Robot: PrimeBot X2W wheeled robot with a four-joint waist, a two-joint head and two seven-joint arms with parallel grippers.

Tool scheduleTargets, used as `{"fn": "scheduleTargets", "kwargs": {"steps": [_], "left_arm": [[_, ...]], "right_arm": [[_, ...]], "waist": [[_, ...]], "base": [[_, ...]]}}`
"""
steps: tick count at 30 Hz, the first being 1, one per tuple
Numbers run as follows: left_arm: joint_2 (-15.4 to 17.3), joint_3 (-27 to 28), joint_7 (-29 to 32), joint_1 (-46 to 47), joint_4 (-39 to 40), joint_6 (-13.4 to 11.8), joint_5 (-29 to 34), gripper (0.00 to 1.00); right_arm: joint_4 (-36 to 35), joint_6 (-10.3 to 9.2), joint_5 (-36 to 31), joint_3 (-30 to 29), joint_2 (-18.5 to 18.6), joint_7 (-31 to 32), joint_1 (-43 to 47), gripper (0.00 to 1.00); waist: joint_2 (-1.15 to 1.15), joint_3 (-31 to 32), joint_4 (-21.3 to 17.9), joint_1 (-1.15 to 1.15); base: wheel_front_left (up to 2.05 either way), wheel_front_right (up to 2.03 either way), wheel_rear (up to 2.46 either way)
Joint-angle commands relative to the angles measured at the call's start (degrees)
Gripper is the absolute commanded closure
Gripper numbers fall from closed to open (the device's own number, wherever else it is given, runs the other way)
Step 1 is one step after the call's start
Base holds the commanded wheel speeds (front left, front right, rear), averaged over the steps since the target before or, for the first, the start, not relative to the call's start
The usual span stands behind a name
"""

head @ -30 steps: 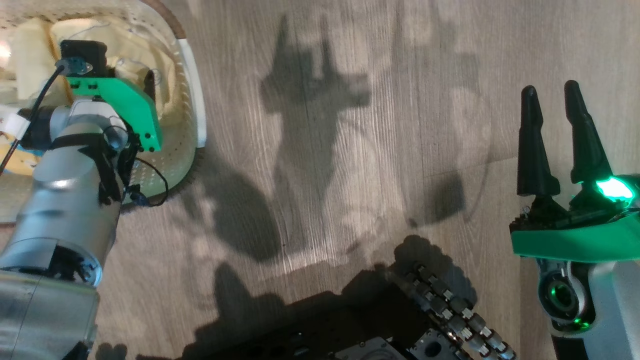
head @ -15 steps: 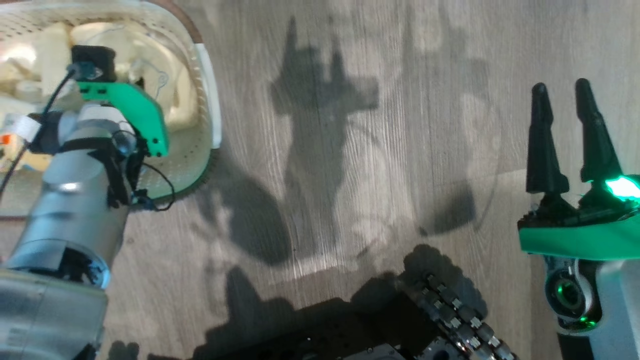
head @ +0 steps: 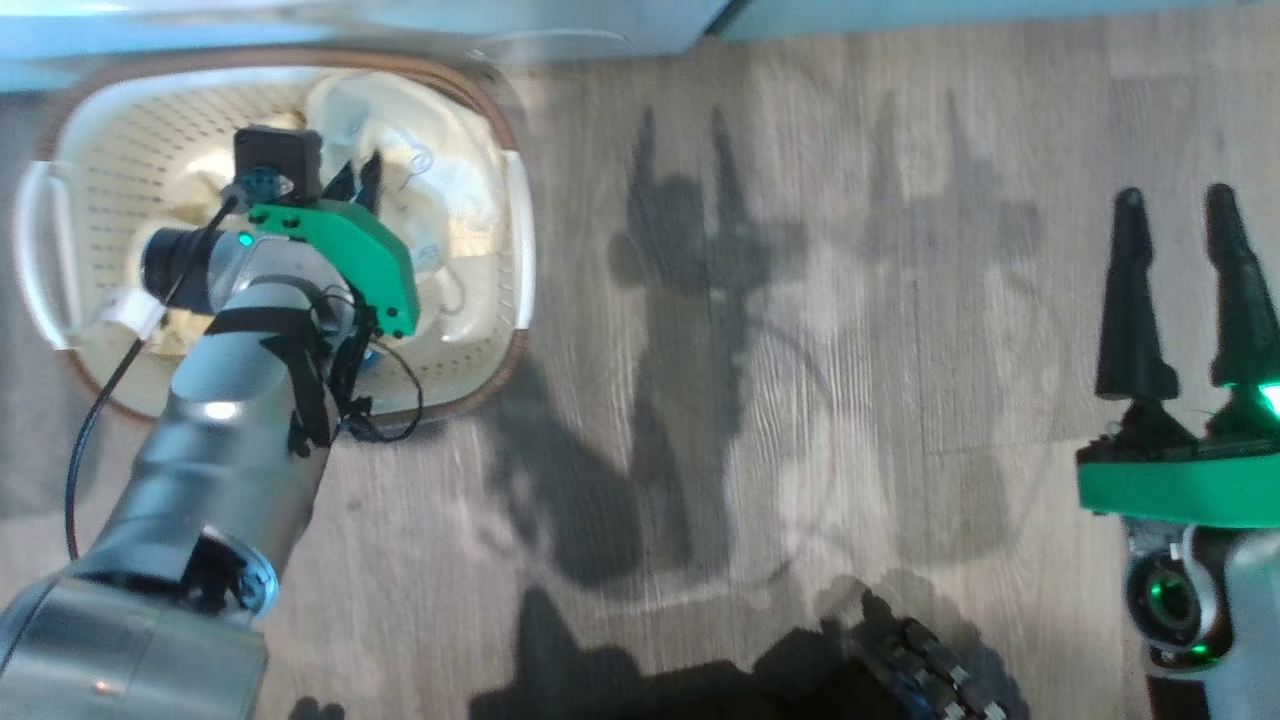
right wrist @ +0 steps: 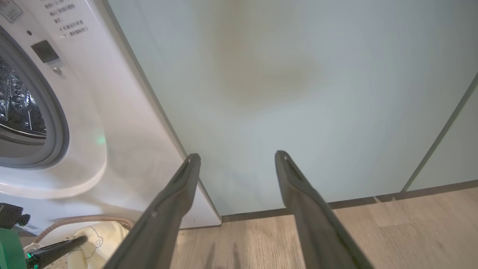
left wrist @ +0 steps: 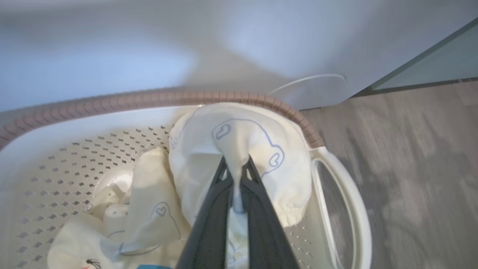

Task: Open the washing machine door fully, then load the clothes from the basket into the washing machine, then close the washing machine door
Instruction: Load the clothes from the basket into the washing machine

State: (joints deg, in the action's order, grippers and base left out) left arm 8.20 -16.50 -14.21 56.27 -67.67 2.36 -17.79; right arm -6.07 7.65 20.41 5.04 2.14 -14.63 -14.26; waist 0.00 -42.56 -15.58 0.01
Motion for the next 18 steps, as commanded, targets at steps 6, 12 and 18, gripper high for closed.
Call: {"fn": "scheduleTargets", "kwargs": {"steps": [6, 12, 18], "left_arm": [[1.25, 3.05, -0.77, -7.79, 14.58, -1.42, 0.59, 1.00], [1.52, 5.35, -0.78, -15.64, 25.70, -2.47, 1.68, 1.00], [1.56, 8.55, -0.78, -25.95, 38.99, -3.64, 2.66, 1.00]], "right_arm": [[0.02, -0.16, -1.82, -0.97, 0.74, -0.37, 2.34, 0.00], [1.29, -0.16, -2.52, -1.66, 0.74, -0.37, 3.77, 0.00], [2.64, -0.16, -4.26, -2.01, 0.74, -0.37, 6.30, 0.00]], "waist": [[0.00, 6.03, 3.51, -0.01], [0.00, 10.48, 4.70, -0.01], [0.00, 15.94, 5.93, -0.01]], "base": [[0.00, 0.00, 0.00], [0.00, 0.00, 0.00], [0.00, 0.00, 0.00]]}}
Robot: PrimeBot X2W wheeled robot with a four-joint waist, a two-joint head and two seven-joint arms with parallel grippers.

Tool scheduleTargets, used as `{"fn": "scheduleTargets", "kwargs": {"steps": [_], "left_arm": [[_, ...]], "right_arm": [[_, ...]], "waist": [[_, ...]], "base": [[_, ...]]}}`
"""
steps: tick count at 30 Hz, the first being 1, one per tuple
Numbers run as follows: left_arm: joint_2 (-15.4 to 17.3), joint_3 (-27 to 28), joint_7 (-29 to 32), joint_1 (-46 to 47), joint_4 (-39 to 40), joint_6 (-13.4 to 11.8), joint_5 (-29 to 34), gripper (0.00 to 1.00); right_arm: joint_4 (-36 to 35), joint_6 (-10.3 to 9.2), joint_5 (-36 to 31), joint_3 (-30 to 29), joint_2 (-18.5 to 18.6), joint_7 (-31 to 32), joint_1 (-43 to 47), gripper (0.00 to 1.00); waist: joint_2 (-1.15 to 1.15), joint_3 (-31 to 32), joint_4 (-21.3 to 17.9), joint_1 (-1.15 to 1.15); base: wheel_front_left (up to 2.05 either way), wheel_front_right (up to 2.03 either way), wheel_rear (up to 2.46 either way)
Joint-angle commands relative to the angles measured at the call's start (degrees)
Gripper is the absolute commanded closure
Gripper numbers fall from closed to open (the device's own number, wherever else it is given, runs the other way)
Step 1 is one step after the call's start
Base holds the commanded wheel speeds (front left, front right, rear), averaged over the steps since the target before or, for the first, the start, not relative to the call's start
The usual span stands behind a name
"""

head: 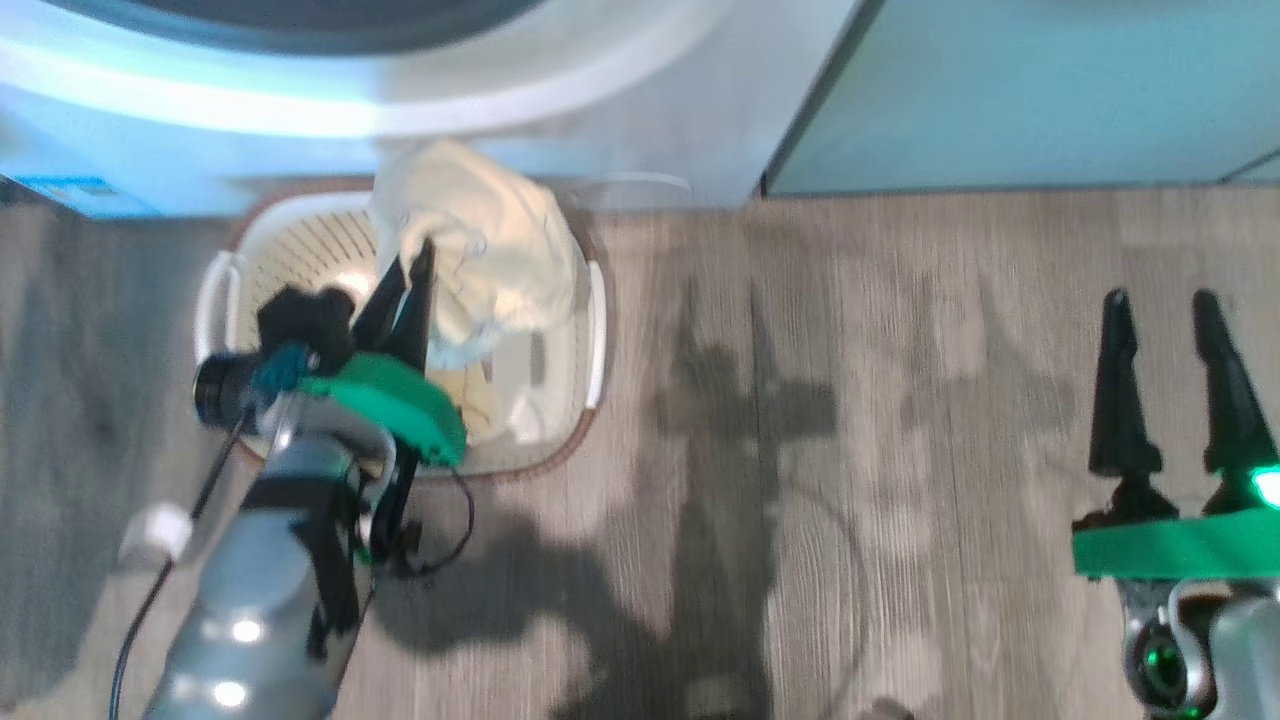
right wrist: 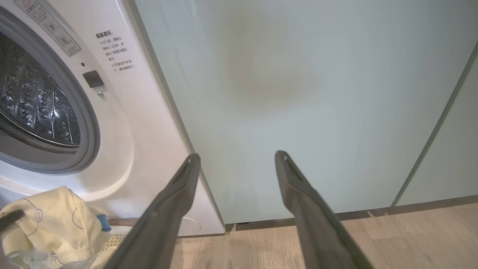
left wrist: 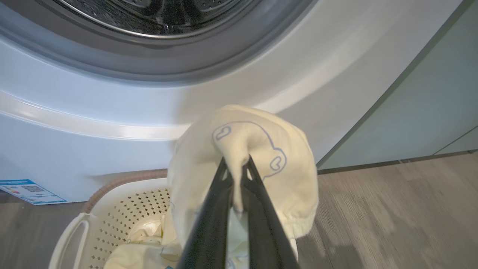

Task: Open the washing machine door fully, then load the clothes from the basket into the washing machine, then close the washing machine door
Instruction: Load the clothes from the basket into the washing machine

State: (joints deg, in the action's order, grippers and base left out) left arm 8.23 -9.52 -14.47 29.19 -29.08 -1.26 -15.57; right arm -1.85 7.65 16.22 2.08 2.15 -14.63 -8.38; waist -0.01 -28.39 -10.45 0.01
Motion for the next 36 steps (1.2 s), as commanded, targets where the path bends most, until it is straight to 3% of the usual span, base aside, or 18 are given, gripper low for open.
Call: {"fn": "scheduleTargets", "kwargs": {"steps": [1, 18, 26, 36], "left_arm": [[1.48, 2.15, -0.52, -0.72, 2.66, -0.32, 0.59, 1.00], [2.25, 5.10, 0.84, -23.17, 26.38, -4.45, 1.97, 1.00], [2.91, 5.45, 3.54, -29.69, 32.65, -5.86, 1.48, 1.00], [3.29, 5.80, 4.92, -33.14, 35.70, -7.00, 1.00, 1.00]], "right_arm": [[-1.32, -0.16, -0.47, 1.08, 0.73, -0.37, 0.90, 0.00], [2.45, -0.16, -4.67, 1.91, 0.73, -0.37, 9.46, 0.00], [2.79, -0.16, -4.80, 3.06, 0.73, -0.37, 12.75, 0.00], [2.57, -0.16, -4.50, 3.73, 0.73, -0.37, 15.41, 0.00]], "waist": [[0.01, 2.75, 0.94, -0.01], [0.01, 18.12, 4.94, -0.01], [0.01, 23.59, 5.59, -0.01], [0.01, 25.88, 5.37, -0.01]], "base": [[0.00, 0.00, 0.00], [0.00, 0.00, 0.00], [0.00, 0.00, 0.00], [0.00, 0.00, 0.00]]}}
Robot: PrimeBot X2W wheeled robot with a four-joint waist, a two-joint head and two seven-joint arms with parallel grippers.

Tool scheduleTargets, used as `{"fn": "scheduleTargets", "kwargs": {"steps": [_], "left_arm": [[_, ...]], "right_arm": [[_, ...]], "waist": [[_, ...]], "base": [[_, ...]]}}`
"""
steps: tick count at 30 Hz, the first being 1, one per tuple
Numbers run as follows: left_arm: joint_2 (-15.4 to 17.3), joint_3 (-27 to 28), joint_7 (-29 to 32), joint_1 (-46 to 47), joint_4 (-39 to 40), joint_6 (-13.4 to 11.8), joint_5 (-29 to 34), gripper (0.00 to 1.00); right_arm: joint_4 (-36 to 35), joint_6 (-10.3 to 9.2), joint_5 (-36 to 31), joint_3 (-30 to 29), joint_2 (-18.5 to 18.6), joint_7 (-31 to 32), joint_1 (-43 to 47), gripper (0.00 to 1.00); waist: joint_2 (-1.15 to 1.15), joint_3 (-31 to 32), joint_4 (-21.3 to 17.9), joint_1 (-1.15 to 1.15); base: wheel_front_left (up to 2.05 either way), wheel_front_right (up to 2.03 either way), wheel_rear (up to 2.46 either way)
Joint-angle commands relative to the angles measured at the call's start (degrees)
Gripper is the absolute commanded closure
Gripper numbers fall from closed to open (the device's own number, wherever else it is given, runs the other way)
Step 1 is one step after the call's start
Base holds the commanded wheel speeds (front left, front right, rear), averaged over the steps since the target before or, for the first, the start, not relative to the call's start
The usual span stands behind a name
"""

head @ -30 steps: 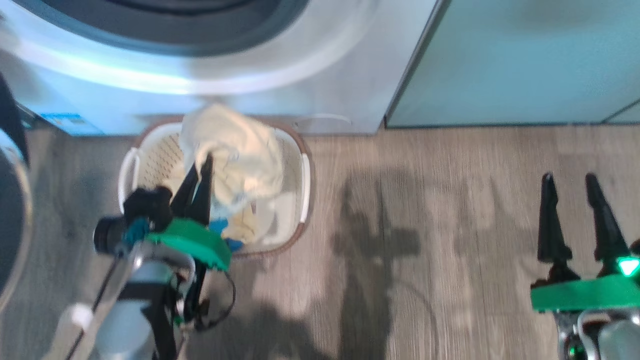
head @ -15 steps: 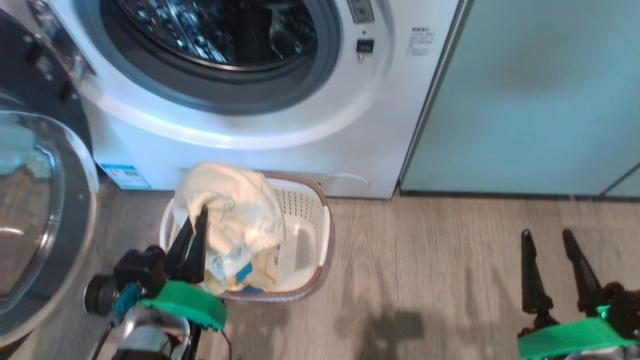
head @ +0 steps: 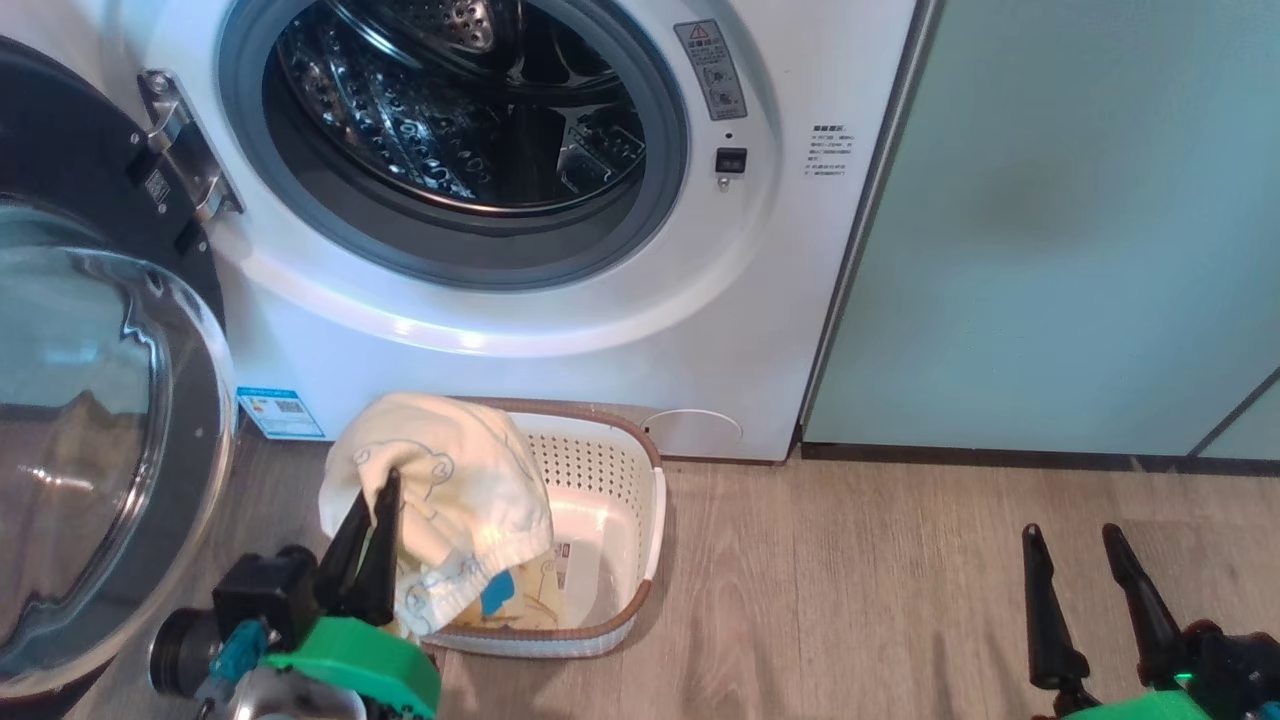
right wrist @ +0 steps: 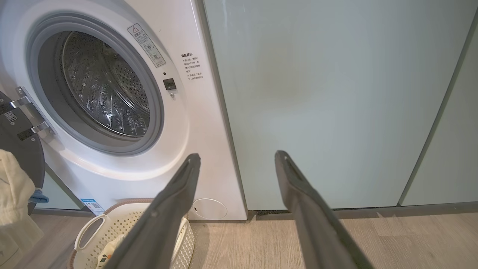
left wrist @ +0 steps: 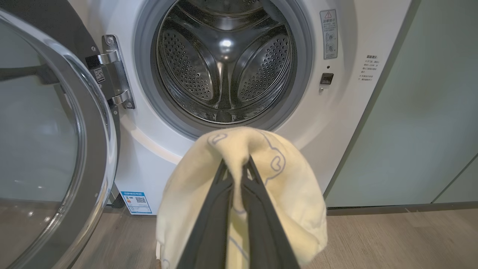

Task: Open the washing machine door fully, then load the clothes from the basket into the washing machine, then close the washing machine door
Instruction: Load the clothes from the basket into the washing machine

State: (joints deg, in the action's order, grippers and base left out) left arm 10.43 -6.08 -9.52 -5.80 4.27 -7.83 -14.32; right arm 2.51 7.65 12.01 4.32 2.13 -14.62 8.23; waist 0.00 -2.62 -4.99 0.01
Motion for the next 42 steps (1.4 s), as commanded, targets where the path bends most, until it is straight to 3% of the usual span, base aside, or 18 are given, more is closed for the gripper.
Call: {"fn": "scheduleTargets", "kwargs": {"steps": [1, 27, 42], "left_arm": [[1.09, 2.36, -0.03, 1.84, 2.36, -0.43, -0.26, 1.00], [1.19, 1.50, -0.42, 2.36, 2.44, -1.09, -1.13, 1.00], [1.42, 1.31, -1.57, 14.02, -5.10, 0.76, -2.88, 1.00]], "right_arm": [[-1.79, -0.16, -0.29, 1.49, 0.75, -0.38, -1.20, 0.00], [-2.61, -0.16, -0.68, 1.02, 0.75, -0.38, -1.08, 0.00], [-3.81, -0.16, -0.85, 0.69, 0.75, -0.38, -3.96, 0.00]], "waist": [[0.00, 0.10, -0.08, -0.01], [0.00, -1.04, -0.50, -0.01], [0.00, -8.24, -2.86, -0.01]], "base": [[0.00, 0.00, 0.00], [0.00, 0.00, 0.00], [0.00, 0.00, 0.00]]}}
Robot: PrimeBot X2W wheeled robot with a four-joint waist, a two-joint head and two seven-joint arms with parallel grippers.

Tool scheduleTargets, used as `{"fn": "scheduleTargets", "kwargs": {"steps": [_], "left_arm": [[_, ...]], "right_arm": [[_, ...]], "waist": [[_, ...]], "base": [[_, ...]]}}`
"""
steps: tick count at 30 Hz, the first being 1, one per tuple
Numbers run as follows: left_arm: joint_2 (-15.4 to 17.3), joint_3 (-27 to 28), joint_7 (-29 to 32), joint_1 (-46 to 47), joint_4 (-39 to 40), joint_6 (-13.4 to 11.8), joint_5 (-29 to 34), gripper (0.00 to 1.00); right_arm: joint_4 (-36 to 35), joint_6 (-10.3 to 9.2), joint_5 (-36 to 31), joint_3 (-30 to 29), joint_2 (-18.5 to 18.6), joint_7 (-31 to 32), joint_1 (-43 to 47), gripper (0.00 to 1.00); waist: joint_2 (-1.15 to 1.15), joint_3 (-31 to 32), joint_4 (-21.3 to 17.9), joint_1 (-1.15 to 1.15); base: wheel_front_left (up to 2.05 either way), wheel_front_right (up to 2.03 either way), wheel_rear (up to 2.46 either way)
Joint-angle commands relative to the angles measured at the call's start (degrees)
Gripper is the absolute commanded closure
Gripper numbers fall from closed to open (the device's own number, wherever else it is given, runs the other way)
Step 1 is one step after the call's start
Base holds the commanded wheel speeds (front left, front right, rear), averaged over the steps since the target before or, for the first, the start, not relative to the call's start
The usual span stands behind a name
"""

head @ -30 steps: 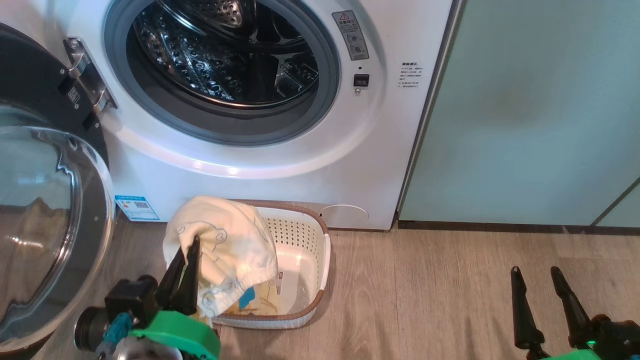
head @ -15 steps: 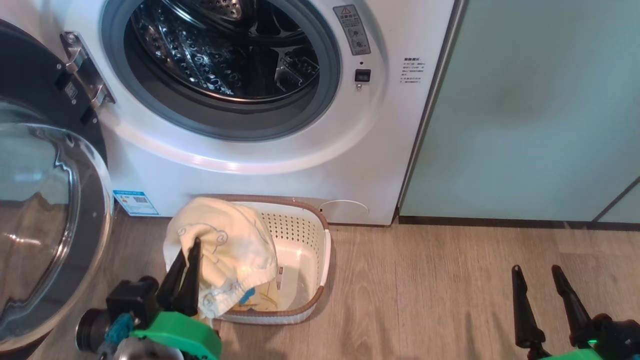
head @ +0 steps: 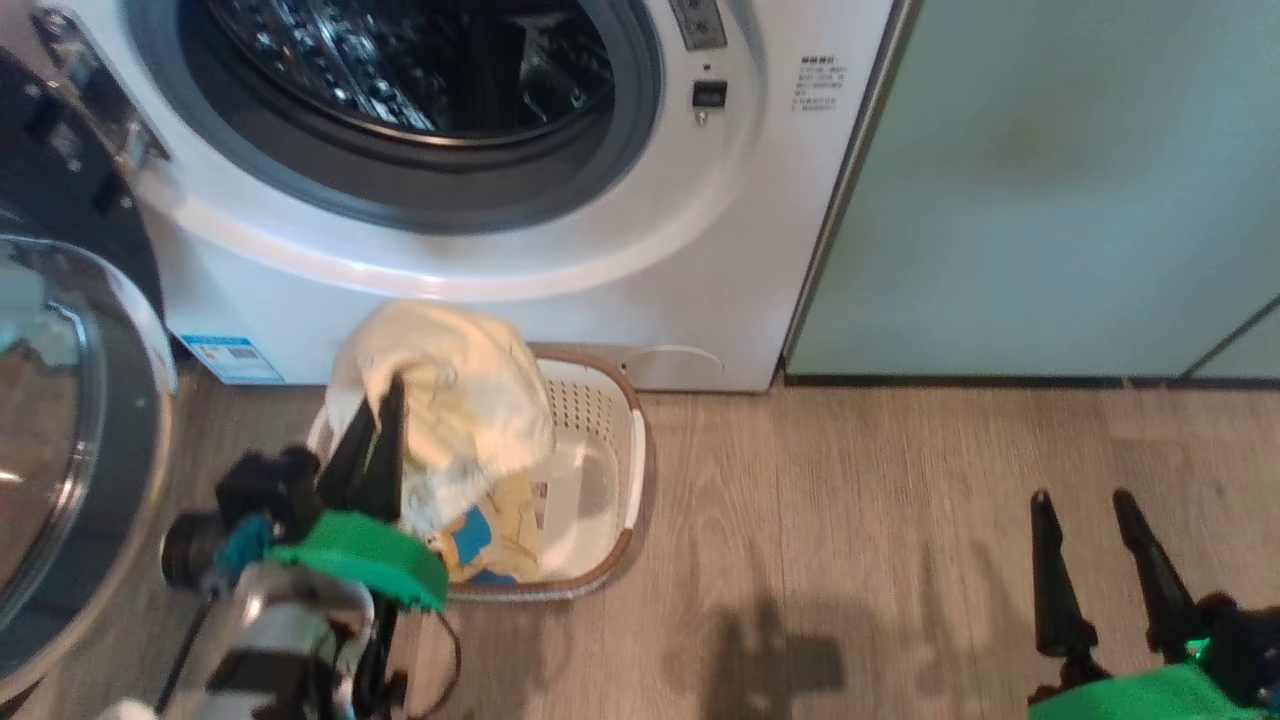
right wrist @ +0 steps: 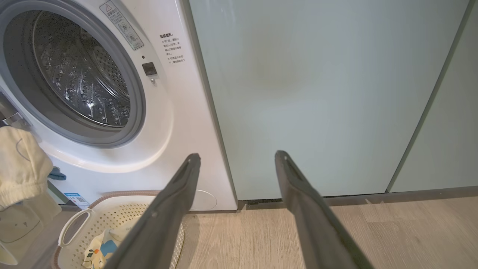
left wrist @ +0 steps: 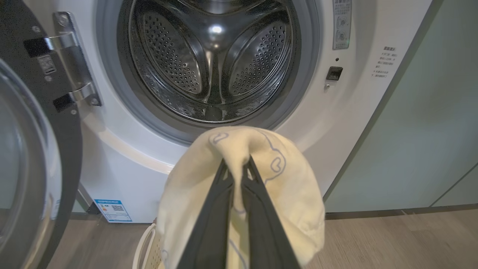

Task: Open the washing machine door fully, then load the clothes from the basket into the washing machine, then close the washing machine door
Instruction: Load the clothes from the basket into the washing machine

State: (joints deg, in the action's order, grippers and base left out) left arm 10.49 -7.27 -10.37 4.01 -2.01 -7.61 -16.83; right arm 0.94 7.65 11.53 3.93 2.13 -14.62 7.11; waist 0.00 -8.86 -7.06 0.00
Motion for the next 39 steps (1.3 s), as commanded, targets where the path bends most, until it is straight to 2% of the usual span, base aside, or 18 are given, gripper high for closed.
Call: {"fn": "scheduleTargets", "kwargs": {"steps": [1, 8, 17, 27, 33, 36, 39], "left_arm": [[1.54, 2.50, -0.74, 5.60, 0.26, 0.79, -0.46, 1.00], [2.80, 3.07, -0.75, 14.74, -6.04, 2.43, -1.38, 1.00], [5.67, 4.43, 4.16, 29.39, -15.71, 6.05, -5.14, 1.00], [12.99, 5.39, 19.23, 47.45, -22.11, 8.67, -8.04, 1.00], [17.22, 5.38, 30.13, 57.12, -23.88, 8.38, -8.75, 1.00], [19.43, 5.09, 33.50, 62.39, -24.80, 7.96, -8.10, 1.00], [21.17, 5.02, 34.15, 65.63, -25.75, 7.44, -7.11, 1.00]], "right_arm": [[-2.40, -0.16, -0.35, 1.07, 0.75, -0.38, -3.20, 0.00], [-3.42, -0.16, 0.18, 1.02, 0.75, -0.38, -5.73, 0.00], [-5.05, -0.16, 2.10, 0.75, 0.75, -0.38, -9.19, 0.00], [-5.42, -0.16, 5.68, 0.81, 0.75, -0.38, -12.63, 0.00], [-5.53, -0.16, 7.53, 2.28, 0.75, -0.38, -14.38, 0.00], [-5.56, -0.16, 8.47, 3.20, 0.75, -0.38, -15.34, 0.00], [-5.50, -0.16, 9.13, 3.84, 0.75, -0.38, -16.04, 0.00]], "waist": [[0.00, -2.94, -1.04, 0.00], [0.00, -9.17, -2.88, 0.00], [0.00, -17.51, -5.56, 0.00], [0.00, -24.56, -8.38, 0.00], [0.00, -27.96, -10.28, 0.00], [0.00, -30.17, -11.75, 0.00], [0.00, -31.47, -13.19, 0.00]], "base": [[0.00, 0.00, 0.00], [0.00, 0.00, 0.00], [0.00, 0.00, 0.00], [0.00, 0.00, 0.00], [0.00, 0.00, 0.00], [0.00, 0.00, 0.00], [0.00, 0.00, 0.00]]}}
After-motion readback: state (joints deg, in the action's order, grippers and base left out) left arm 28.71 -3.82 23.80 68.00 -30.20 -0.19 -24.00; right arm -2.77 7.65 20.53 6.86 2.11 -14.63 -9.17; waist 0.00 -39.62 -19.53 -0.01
